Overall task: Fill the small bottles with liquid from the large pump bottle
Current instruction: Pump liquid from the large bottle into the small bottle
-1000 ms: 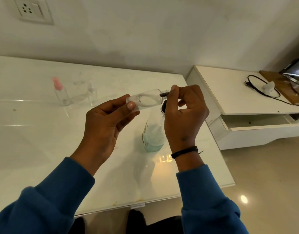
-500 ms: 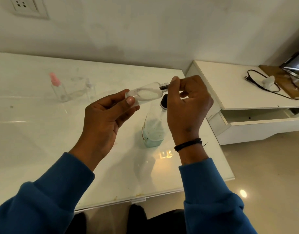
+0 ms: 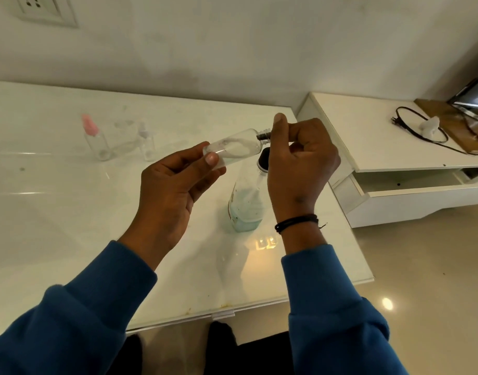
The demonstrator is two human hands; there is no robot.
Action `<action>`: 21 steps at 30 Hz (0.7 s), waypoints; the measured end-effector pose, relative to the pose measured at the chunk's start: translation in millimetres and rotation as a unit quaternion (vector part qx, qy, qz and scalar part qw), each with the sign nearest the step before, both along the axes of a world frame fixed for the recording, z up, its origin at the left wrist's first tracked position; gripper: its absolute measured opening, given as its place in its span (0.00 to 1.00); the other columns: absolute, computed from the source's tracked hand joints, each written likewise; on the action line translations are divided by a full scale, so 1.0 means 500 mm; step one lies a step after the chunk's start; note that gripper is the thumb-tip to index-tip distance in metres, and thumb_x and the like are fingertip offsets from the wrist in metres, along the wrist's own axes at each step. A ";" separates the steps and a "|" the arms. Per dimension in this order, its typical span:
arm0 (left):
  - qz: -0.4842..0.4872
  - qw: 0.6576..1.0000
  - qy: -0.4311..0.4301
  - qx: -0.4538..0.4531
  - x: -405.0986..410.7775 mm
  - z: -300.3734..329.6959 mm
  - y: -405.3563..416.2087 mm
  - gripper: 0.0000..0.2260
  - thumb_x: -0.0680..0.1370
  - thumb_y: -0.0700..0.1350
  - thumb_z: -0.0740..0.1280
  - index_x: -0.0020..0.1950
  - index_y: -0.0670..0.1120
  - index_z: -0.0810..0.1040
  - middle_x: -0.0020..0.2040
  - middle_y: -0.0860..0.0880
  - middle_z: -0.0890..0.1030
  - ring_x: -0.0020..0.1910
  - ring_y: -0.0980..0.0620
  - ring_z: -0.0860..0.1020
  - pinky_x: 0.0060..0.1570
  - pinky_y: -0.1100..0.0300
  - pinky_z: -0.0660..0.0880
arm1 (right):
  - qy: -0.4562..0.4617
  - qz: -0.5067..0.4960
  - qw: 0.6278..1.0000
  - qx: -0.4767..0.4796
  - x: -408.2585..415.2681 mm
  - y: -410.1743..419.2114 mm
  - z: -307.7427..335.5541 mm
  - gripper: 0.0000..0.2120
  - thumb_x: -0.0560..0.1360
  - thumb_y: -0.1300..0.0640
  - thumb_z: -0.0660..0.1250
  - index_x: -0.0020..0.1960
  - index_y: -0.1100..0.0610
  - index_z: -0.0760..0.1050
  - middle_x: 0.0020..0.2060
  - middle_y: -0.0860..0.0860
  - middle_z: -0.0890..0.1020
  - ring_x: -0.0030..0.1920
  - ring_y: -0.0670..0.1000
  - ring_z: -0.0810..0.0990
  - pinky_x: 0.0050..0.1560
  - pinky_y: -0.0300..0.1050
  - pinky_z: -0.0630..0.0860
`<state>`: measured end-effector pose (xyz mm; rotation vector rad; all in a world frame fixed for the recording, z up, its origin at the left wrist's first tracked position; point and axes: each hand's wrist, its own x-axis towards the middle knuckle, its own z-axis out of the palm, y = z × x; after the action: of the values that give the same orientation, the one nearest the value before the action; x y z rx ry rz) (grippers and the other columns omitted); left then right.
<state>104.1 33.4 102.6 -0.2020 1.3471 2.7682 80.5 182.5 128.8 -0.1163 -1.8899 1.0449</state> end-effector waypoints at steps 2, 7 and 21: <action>0.003 1.000 0.001 -0.003 0.000 0.001 0.001 0.16 0.70 0.40 0.73 0.57 0.40 0.83 0.55 0.44 0.86 0.55 0.44 0.85 0.52 0.60 0.81 | 0.002 -0.007 1.000 -0.019 0.000 -0.007 -0.003 0.18 0.75 0.58 0.72 0.32 0.50 0.68 0.30 0.43 0.73 0.30 0.48 0.71 0.35 0.31 0.65; -0.004 1.000 0.007 -0.019 0.000 0.006 0.001 0.17 0.70 0.41 0.73 0.58 0.41 0.83 0.57 0.44 0.86 0.56 0.44 0.85 0.52 0.60 0.81 | -0.054 0.031 0.995 -0.078 0.003 0.013 0.019 0.18 0.74 0.58 0.74 0.30 0.54 0.71 0.23 0.42 0.74 0.24 0.42 0.72 0.30 0.35 0.69; 0.005 1.000 0.011 -0.020 -0.008 0.001 -0.001 0.16 0.70 0.41 0.74 0.57 0.40 0.83 0.56 0.43 0.86 0.56 0.45 0.85 0.54 0.57 0.81 | -0.172 0.162 0.958 -0.165 -0.056 0.013 0.015 0.22 0.70 0.74 0.52 0.40 0.61 0.83 0.40 0.55 0.86 0.33 0.55 0.78 0.34 0.41 0.77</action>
<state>99.9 32.8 103.2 -0.1815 1.4115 2.7609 52.6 189.0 136.1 -0.1954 -2.0701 1.6517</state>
